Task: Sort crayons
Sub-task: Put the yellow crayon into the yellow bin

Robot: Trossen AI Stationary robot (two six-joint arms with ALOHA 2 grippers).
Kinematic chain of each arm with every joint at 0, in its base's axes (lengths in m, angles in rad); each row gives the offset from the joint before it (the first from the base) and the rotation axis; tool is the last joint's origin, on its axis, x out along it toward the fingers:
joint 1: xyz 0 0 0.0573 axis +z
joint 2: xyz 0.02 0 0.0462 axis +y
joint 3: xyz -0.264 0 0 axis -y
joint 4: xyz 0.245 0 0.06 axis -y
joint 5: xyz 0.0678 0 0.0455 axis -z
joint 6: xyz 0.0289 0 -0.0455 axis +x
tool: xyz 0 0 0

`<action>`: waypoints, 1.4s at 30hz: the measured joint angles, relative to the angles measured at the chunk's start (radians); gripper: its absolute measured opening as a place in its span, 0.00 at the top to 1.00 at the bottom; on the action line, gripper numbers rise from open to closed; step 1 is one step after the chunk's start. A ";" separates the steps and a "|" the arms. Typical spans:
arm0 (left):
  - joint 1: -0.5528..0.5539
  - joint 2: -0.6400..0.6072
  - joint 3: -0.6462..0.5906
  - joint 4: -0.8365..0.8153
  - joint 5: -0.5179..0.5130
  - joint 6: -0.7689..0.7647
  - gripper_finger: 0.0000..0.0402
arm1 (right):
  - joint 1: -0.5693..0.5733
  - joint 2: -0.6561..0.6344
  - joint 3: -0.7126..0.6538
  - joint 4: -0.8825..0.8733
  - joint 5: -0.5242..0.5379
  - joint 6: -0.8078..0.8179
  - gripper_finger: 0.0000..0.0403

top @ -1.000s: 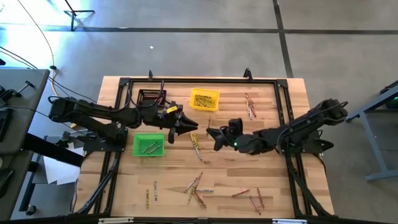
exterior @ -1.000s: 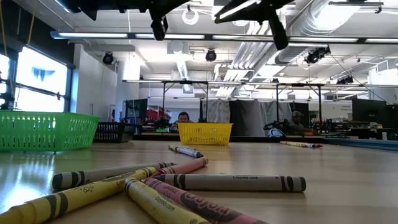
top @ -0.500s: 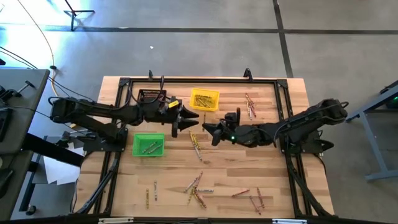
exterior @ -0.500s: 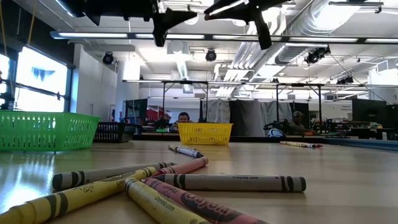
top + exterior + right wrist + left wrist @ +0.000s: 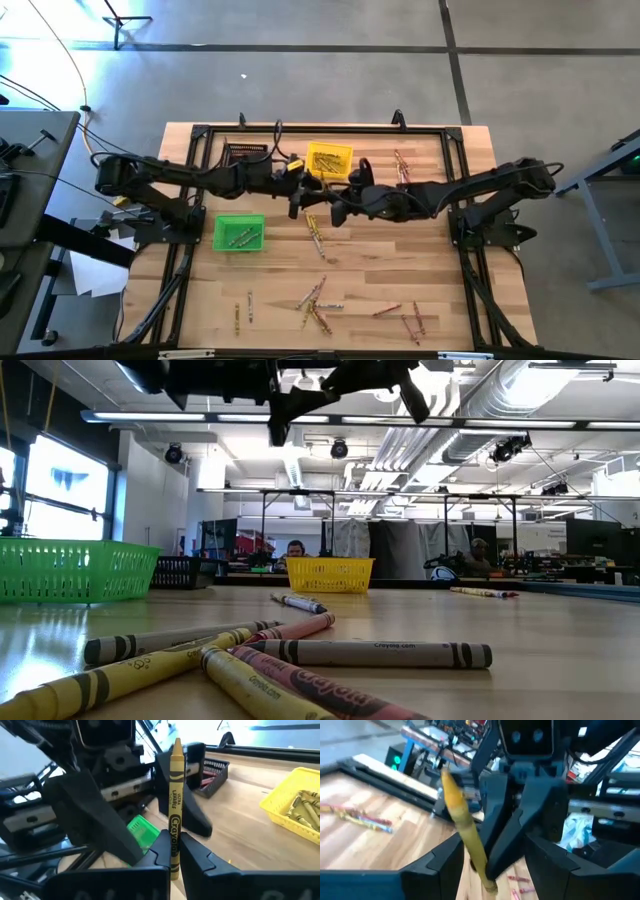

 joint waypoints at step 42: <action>0.228 0.019 -0.001 -0.100 -0.031 0.196 0.99 | -0.039 -0.135 0.019 -0.289 -0.005 -0.024 0.73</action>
